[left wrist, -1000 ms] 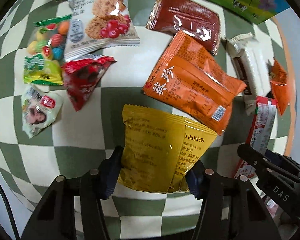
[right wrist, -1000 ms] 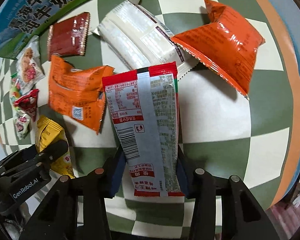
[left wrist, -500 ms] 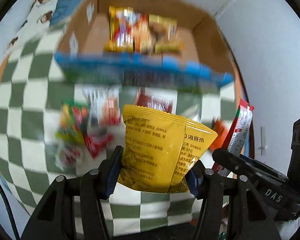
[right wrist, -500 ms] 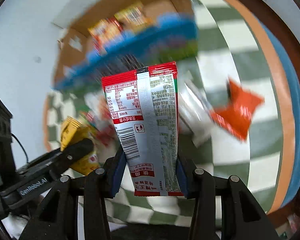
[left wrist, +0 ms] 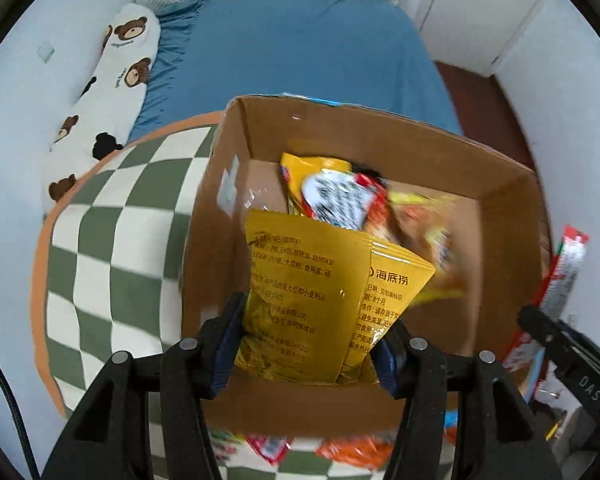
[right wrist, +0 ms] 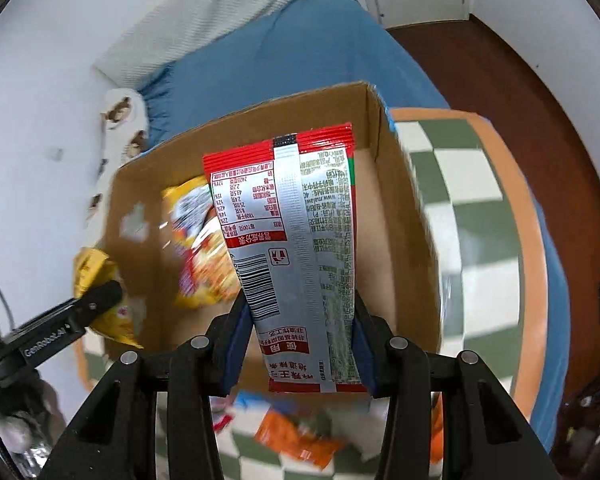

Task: Organize snacks
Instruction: 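Carry both packets into the box and release them beside the others, then grasp the orange Caizhen packet with the left tool while the right tool grasps the white packet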

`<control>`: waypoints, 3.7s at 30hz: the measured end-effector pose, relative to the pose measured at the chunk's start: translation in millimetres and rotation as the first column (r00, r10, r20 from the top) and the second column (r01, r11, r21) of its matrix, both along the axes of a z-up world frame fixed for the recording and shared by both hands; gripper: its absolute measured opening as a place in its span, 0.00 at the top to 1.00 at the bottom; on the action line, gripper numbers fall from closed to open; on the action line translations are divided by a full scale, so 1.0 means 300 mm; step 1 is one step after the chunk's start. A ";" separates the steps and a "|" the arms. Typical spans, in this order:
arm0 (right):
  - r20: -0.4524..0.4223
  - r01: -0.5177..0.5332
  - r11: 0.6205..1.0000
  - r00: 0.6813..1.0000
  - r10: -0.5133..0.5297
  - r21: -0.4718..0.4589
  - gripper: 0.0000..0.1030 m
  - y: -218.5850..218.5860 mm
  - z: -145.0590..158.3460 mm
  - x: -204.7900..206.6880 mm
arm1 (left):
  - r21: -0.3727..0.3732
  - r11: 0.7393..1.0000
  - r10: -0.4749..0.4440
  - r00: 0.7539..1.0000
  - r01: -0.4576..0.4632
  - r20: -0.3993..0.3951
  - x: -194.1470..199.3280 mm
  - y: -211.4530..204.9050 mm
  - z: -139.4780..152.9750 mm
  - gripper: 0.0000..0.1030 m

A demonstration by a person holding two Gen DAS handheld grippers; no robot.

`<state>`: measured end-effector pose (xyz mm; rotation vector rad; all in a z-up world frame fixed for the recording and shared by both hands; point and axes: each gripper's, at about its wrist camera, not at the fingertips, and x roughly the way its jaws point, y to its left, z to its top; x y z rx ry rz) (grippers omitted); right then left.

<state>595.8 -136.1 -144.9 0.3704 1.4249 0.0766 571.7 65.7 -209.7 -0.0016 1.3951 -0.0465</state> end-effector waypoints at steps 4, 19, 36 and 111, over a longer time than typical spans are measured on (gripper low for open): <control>-0.047 -0.027 0.996 0.999 0.024 -0.079 0.53 0.016 -0.106 0.143 | 0.038 0.999 0.016 0.999 -0.014 -0.050 0.105 0.033 -0.099 0.47; -0.106 -0.072 0.986 0.993 0.057 -0.149 0.13 0.081 -0.308 0.311 | 0.053 0.999 0.016 0.998 -0.012 -0.067 0.225 0.065 -0.230 0.26; 0.024 -0.056 0.988 0.998 0.060 -0.143 0.12 0.120 -0.174 0.138 | -0.002 1.000 -0.019 0.995 0.020 0.099 -0.009 0.018 -0.054 0.18; -0.371 -0.141 0.990 0.918 0.138 0.019 0.45 0.058 -0.559 -0.700 | -0.029 0.996 -0.086 0.957 0.081 -0.276 -0.853 -0.108 -0.610 0.37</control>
